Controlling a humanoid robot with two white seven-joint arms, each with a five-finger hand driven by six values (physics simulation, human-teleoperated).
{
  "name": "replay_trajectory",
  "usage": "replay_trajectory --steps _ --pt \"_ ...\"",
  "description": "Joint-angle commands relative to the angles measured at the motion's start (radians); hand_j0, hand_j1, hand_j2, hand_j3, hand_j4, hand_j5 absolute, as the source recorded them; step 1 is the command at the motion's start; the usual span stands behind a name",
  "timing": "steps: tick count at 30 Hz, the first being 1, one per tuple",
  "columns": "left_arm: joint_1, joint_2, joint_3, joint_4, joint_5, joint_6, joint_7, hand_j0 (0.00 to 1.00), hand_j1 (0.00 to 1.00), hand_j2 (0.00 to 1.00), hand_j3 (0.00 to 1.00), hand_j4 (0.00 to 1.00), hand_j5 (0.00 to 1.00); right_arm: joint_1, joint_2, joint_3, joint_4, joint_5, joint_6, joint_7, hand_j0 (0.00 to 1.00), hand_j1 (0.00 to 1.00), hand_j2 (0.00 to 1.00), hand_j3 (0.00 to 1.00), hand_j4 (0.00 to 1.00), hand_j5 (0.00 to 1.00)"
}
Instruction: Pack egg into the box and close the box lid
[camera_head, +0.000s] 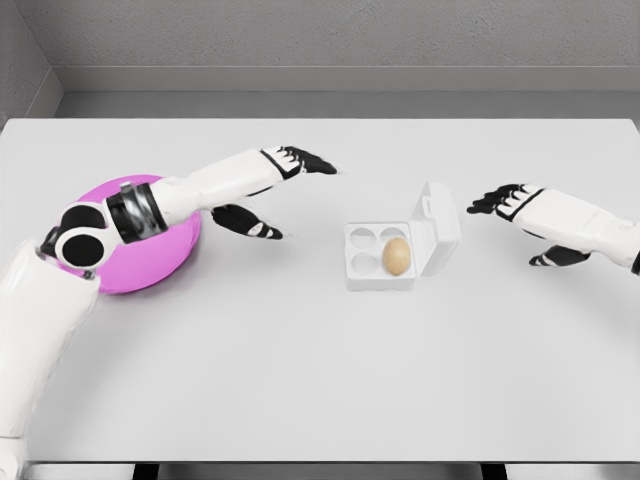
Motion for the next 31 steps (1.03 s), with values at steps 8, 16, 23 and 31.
replay_trajectory --steps 8,16,23,31 --pt "0.227 0.177 0.355 -0.171 0.333 0.004 0.001 1.00 1.00 1.00 1.00 1.00 1.00 0.021 -0.012 0.031 -0.128 -0.008 0.001 -0.002 1.00 1.00 1.00 1.00 1.00 1.00" --pt "0.319 0.095 0.509 -0.113 0.300 0.004 0.001 1.00 1.00 1.00 1.00 1.00 1.00 0.018 -0.012 0.022 -0.172 -0.011 0.001 -0.003 1.00 1.00 1.00 1.00 1.00 1.00" --pt "0.327 0.062 0.509 -0.107 0.271 0.004 0.001 1.00 1.00 1.00 1.00 1.00 1.00 0.006 -0.016 -0.093 -0.054 -0.011 0.001 0.000 1.00 1.00 1.00 1.00 1.00 1.00" --pt "0.328 0.039 0.512 -0.116 0.272 0.004 0.001 1.00 1.00 1.00 1.00 1.00 1.00 0.006 -0.017 -0.131 0.018 -0.009 0.001 0.001 1.00 1.00 1.00 1.00 1.00 1.00"
